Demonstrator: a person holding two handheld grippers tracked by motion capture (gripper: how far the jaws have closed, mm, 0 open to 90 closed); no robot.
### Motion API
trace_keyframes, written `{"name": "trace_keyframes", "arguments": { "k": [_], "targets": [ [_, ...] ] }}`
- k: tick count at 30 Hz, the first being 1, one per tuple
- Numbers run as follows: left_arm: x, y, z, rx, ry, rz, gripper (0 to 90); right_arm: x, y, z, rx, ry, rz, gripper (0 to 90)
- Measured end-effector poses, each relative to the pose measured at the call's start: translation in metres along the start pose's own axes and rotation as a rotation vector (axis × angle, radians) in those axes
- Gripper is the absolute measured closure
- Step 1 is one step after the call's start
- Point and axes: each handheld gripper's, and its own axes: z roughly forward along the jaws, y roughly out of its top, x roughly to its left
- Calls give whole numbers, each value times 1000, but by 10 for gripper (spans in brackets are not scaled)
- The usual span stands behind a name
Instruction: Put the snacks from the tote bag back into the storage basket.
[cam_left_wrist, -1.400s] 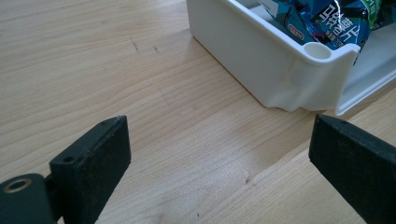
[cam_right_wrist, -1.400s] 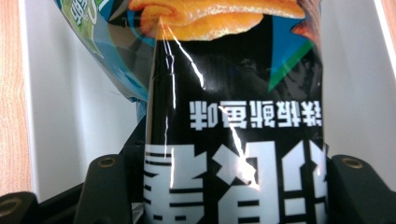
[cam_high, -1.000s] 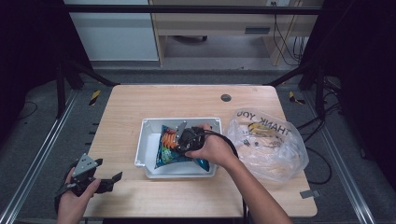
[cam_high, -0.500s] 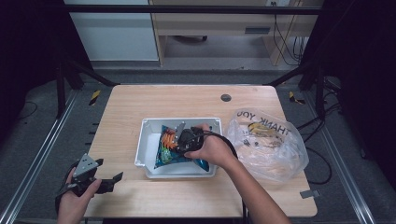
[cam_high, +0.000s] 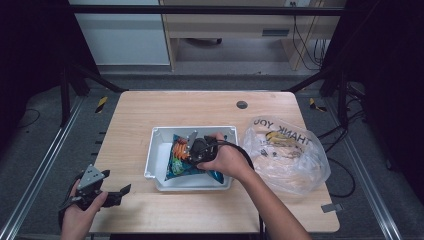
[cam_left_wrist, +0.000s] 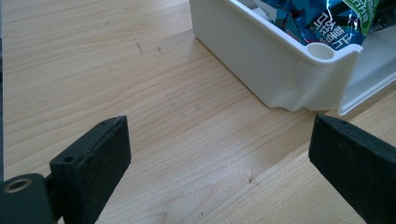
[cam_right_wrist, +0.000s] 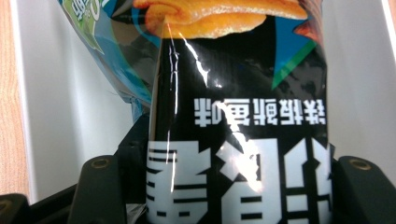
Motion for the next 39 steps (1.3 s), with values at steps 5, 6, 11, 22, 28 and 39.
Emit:
{"name": "trace_keyframes", "arguments": {
  "k": [5, 6, 11, 22, 28, 39],
  "targets": [
    [0, 0, 0, 1, -2, 0, 52, 1, 1, -1, -2, -9, 15, 335],
    [0, 0, 0, 1, -1, 1, 52, 0, 2, -1, -6, -10, 13, 330],
    [0, 0, 0, 4, -2, 1, 52, 2, 2, -1, -3, -5, 38, 264],
    [1, 0, 0, 0, 0, -4, 53, 2, 0, -6, -17, -27, 54, 184],
    [1, 0, 0, 1, -1, -3, 53, 2, -1, -11, -19, -39, 57, 150],
    [1, -1, 0, 1, -2, -6, 55, 2, -2, -17, -30, -54, 76, 96]
  ]
}}
